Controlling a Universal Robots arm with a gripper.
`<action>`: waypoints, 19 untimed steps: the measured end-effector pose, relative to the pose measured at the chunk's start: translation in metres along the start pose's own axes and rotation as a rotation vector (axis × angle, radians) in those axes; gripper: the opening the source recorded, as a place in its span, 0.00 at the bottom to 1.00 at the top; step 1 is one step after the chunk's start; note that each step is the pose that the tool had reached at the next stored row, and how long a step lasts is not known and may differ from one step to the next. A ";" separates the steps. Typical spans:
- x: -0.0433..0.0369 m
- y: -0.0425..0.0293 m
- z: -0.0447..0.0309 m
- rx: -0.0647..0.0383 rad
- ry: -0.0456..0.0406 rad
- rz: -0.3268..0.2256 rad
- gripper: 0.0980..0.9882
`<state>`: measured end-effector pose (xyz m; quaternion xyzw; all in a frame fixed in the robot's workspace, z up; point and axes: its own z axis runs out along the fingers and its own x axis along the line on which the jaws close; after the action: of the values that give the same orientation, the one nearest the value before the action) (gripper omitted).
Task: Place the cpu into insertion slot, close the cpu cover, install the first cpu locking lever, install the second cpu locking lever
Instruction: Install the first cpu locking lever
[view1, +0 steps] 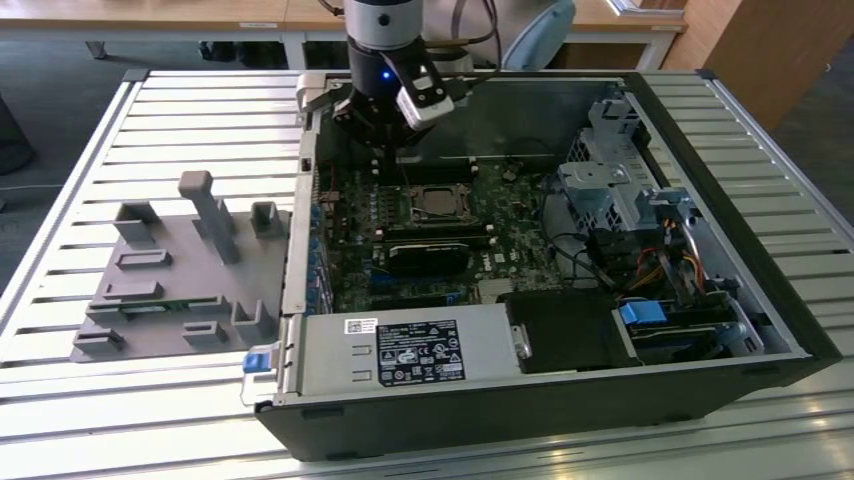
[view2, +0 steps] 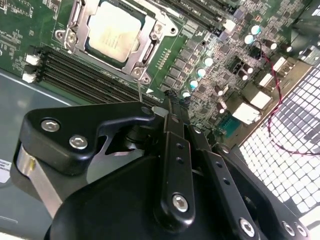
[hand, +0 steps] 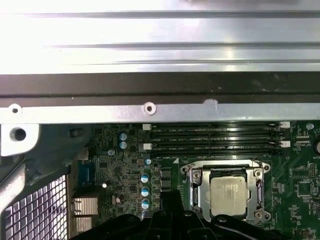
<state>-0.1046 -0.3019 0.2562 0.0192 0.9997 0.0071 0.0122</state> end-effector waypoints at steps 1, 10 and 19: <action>0.0002 0.0009 0.0001 0.000 0.0000 0.000 0.01; 0.0006 0.0083 0.0013 0.000 -0.0001 0.000 0.01; 0.0009 0.0144 0.0024 0.000 -0.0001 0.000 0.01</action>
<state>-0.1048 -0.2875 0.2540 0.0192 0.9997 0.0071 0.0122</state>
